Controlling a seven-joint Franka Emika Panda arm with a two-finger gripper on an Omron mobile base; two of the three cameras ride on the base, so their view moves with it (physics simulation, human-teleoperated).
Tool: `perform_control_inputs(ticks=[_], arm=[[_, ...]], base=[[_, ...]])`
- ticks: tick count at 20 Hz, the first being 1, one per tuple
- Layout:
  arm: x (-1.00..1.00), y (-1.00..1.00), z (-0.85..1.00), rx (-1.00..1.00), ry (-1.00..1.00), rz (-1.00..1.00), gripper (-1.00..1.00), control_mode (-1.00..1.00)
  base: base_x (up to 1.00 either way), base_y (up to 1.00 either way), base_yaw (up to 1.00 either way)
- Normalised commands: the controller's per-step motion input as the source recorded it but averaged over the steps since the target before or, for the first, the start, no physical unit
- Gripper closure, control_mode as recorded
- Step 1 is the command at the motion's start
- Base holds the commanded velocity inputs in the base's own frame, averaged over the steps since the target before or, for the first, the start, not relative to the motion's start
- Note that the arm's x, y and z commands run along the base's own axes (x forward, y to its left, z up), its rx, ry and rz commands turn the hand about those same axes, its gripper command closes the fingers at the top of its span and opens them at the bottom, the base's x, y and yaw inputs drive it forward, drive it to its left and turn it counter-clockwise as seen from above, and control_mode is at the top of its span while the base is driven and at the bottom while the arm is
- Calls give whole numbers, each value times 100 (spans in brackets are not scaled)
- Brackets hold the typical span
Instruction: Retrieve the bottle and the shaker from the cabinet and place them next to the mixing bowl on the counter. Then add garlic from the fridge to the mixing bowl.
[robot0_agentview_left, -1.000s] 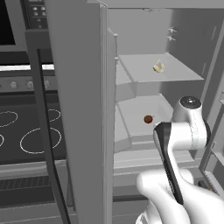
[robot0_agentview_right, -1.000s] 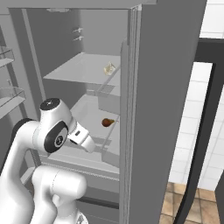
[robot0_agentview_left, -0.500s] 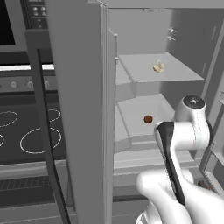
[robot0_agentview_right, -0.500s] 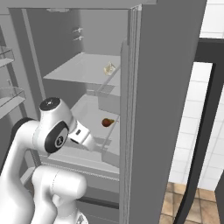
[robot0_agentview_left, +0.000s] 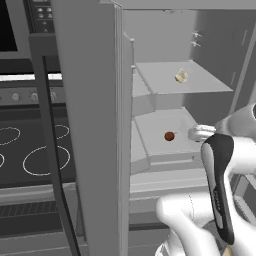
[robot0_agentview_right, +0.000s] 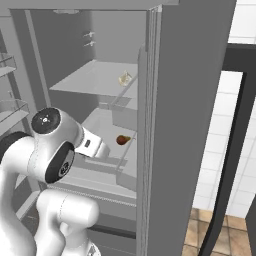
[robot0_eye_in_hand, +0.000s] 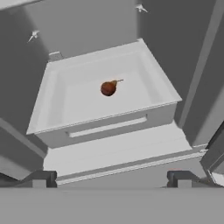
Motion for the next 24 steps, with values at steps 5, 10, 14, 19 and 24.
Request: perform_control_inputs(ticks=[5,10,14,19,24], arm=[[-22,0,74,-17,-19,1,-100,-100],[-13,0,67,-14,-3,0,-100,-100],[0,0,58,-1,0,0,-100,-100],[0,0,48,0,0,0,-100,-100],[0,0,23,0,-2,0,-100,-100]], base=[[0,0,0],[0,0,0],[0,0,0],[0,0,0],[0,0,0]])
